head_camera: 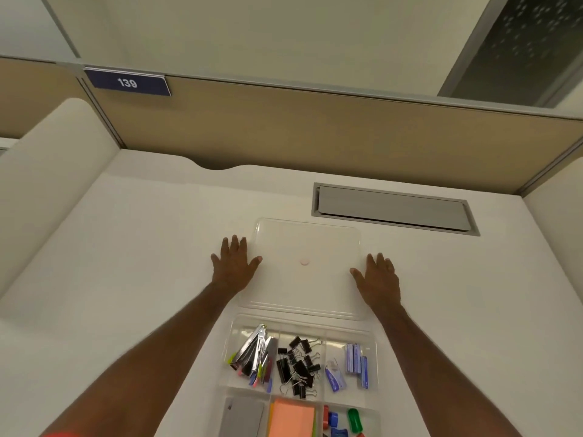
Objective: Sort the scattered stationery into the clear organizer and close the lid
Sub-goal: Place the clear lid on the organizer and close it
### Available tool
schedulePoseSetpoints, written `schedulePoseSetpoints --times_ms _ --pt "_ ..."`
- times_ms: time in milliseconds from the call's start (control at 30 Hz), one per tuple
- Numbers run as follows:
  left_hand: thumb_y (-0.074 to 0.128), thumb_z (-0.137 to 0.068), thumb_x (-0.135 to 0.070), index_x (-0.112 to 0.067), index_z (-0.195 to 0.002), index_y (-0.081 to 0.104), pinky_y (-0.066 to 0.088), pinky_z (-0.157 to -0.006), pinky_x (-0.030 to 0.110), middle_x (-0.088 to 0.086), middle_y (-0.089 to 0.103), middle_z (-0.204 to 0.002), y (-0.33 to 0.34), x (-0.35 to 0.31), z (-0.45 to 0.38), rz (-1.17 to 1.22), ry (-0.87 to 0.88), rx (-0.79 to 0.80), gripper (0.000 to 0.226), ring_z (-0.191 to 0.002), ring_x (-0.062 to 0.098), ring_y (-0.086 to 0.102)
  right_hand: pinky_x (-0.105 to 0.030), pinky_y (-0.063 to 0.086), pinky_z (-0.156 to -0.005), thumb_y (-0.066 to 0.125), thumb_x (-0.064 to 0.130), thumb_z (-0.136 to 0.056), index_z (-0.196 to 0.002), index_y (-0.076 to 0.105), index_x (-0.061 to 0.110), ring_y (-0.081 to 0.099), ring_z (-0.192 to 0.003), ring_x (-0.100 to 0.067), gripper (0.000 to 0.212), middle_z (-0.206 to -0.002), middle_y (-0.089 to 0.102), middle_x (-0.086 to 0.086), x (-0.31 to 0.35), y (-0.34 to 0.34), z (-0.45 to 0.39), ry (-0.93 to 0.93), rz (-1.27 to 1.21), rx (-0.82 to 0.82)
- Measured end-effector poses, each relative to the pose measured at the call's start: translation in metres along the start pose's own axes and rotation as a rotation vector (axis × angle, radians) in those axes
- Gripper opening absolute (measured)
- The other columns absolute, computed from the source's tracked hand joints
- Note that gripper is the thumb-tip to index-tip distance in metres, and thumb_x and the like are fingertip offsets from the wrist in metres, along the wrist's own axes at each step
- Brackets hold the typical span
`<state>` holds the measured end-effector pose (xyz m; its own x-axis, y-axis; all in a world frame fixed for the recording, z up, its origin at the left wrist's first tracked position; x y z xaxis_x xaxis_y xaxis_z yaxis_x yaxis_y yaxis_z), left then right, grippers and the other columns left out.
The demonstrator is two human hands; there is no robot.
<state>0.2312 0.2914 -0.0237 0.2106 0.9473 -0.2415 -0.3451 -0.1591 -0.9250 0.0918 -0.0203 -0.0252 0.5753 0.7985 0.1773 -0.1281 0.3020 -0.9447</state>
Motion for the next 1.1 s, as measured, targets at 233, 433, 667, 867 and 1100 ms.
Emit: schedulePoseSetpoints --times_ms 233,433,667,867,1100 --pt "0.046 -0.099 -0.050 -0.010 -0.142 0.047 0.026 -0.115 0.053 0.013 0.030 -0.157 0.002 -0.017 -0.008 0.192 -0.127 -0.022 0.059 -0.146 0.031 0.024 -0.042 0.025 -0.118 0.055 0.038 -0.097 -0.147 0.042 0.010 0.023 -0.148 -0.030 0.059 -0.160 0.028 -0.013 0.009 0.003 -0.009 0.059 -0.207 -0.071" --pt "0.052 -0.101 -0.040 0.007 -0.136 0.050 0.039 -0.110 0.043 0.023 0.053 -0.141 -0.027 -0.037 -0.004 0.924 -0.340 -0.127 0.059 -0.132 0.038 0.047 -0.028 0.044 -0.085 0.067 0.012 -0.083 -0.120 0.064 0.013 0.062 -0.109 -0.028 0.037 -0.114 0.068 -0.010 0.017 -0.024 -0.017 0.188 -0.706 -0.158" --pt "0.019 -0.099 -0.067 -0.015 -0.133 0.057 0.024 -0.119 0.049 0.006 0.054 -0.144 -0.091 -0.051 0.040 1.776 -0.353 -0.181 0.073 -0.138 0.024 0.044 -0.027 0.045 -0.066 0.072 0.008 -0.082 -0.096 0.059 0.026 0.056 -0.073 -0.018 0.026 -0.079 0.058 -0.001 0.029 -0.106 0.028 -0.195 -0.939 -0.657" --pt "0.060 -0.096 -0.018 -0.009 -0.096 0.067 0.062 -0.071 0.037 0.011 0.069 -0.098 -0.111 -0.035 0.080 2.157 -0.179 -0.125 0.011 -0.084 0.028 0.072 -0.023 0.051 -0.070 0.066 0.018 -0.093 -0.102 0.061 0.031 0.063 -0.085 -0.011 0.016 -0.095 0.067 0.010 0.020 -0.126 0.101 -0.404 -1.172 -0.684" --pt "0.073 -0.079 -0.005 -0.011 -0.118 0.063 0.061 -0.070 0.034 0.010 0.075 -0.108 -0.070 0.014 0.118 1.996 -0.162 0.024 0.041 -0.101 0.031 0.072 -0.033 0.054 -0.061 0.037 0.006 -0.096 -0.103 0.060 0.001 0.070 -0.090 -0.039 0.024 -0.111 0.069 -0.024 -0.005 -0.075 0.161 -0.286 -1.575 -0.238"
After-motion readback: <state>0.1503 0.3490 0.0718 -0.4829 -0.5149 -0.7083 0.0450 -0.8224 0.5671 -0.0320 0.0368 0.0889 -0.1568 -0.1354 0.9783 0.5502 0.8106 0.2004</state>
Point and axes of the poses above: each hand's wrist, its own z-axis away from the middle knuckle, its own y-axis out of the palm, x = y × z, the point moved 2 cm from there along -z, towards the middle knuckle
